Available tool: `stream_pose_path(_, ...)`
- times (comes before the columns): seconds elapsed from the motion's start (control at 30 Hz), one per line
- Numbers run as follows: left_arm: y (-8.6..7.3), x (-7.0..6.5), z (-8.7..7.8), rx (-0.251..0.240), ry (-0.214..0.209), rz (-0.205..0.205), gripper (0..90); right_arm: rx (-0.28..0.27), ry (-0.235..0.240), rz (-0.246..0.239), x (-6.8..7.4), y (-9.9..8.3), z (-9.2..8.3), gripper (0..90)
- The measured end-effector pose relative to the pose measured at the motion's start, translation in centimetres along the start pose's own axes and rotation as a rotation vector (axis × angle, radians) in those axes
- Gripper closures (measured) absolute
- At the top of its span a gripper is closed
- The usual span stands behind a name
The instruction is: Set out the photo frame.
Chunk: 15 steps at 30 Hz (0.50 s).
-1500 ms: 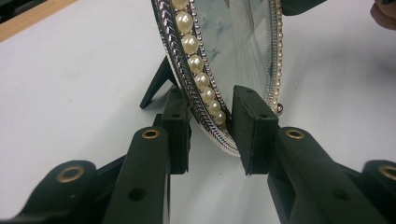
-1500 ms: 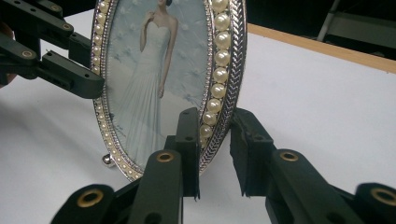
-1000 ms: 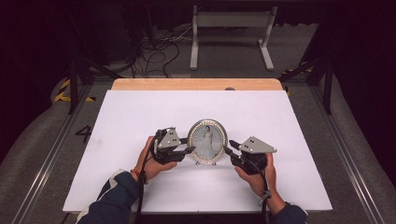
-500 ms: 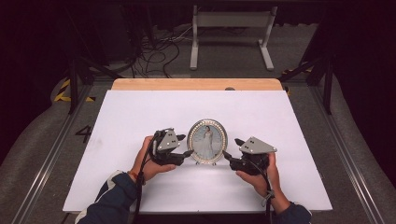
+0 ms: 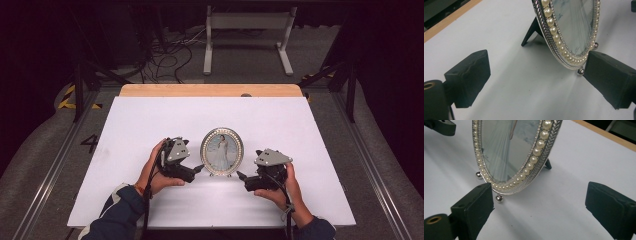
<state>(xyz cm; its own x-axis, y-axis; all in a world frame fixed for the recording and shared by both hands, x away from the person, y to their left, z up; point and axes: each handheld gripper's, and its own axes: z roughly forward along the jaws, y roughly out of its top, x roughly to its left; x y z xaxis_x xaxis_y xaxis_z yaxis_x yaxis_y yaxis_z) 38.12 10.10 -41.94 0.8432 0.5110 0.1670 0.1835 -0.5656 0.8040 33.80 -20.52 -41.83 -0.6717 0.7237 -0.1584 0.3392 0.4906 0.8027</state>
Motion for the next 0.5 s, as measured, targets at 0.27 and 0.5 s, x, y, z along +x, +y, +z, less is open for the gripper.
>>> stream_pose_path(0.27,-0.6,-0.2,-0.6,0.011,-0.005,0.040,5.7,0.007,-0.018,-0.024,0.1,-0.1,-0.1,8.4)
stream_pose_path(0.5,-1.2,-0.3,-1.3,0.018,0.019,0.060,6.4,0.002,-0.046,-0.050,0.0,-0.3,-0.7,9.4)
